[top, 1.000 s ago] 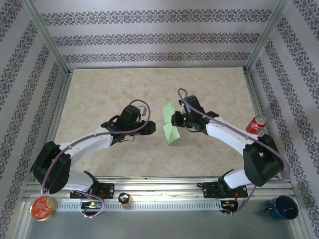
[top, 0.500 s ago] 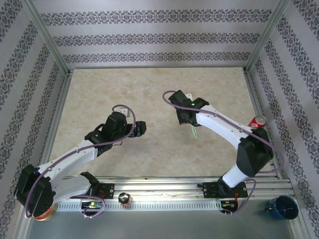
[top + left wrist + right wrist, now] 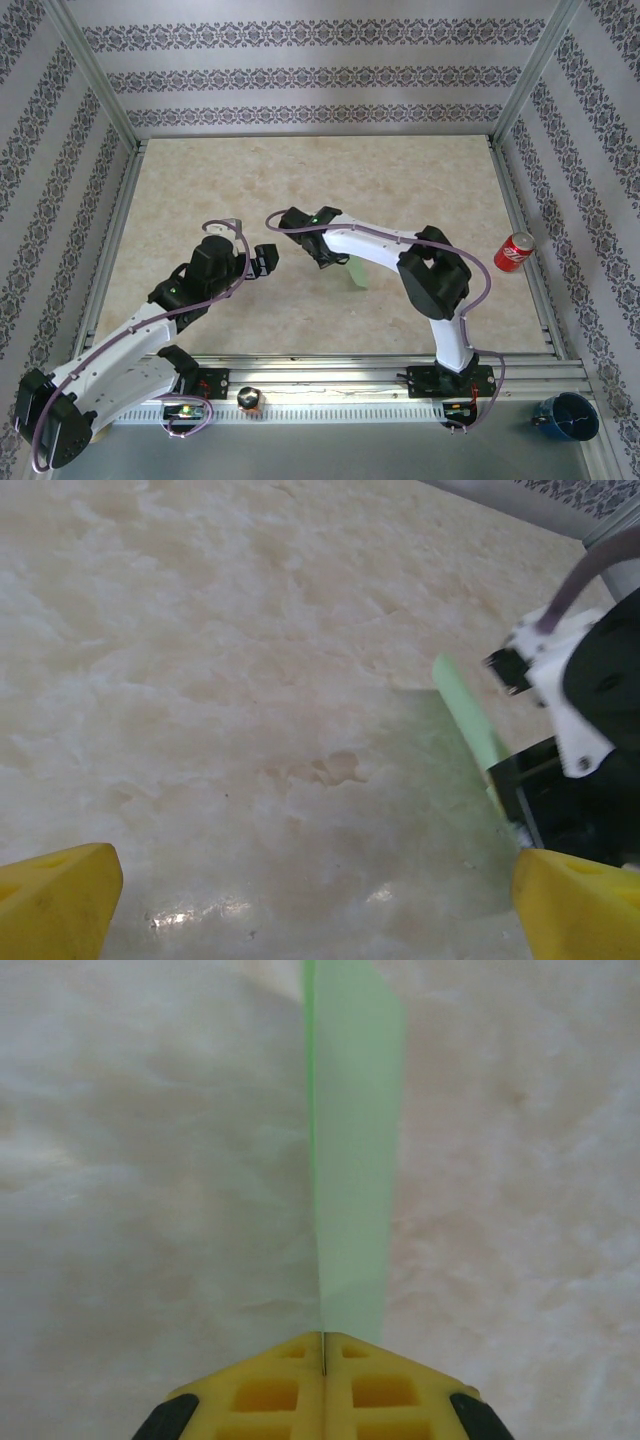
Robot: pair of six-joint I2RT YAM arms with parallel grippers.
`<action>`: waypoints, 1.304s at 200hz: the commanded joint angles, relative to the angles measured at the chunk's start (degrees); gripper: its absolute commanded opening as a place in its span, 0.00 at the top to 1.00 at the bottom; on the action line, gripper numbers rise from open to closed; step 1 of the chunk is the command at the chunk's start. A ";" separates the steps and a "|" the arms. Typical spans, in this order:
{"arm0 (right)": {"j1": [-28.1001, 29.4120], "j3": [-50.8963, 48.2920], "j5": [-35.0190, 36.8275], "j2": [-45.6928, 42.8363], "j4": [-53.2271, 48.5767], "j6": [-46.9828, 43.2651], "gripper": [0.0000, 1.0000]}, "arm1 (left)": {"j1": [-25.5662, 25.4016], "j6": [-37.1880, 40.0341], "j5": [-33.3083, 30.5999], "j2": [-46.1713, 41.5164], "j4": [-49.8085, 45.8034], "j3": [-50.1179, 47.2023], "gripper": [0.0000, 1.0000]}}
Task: Fold a paper plane with a square sheet of paper (pick it up from the middle)
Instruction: Turn over the paper at the center of the table.
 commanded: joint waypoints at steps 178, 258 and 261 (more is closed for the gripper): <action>-21.90 -44.57 -54.52 -22.78 52.95 17.83 0.74 | 1.19 -3.26 20.21 22.80 0.18 8.79 0.10; -21.64 -48.43 -54.25 -18.61 56.20 20.07 0.79 | 1.34 -7.47 25.71 30.17 2.16 10.58 0.25; -21.64 -48.65 -54.23 -18.54 56.44 20.36 0.80 | 1.27 -7.60 25.81 30.33 2.24 10.66 0.25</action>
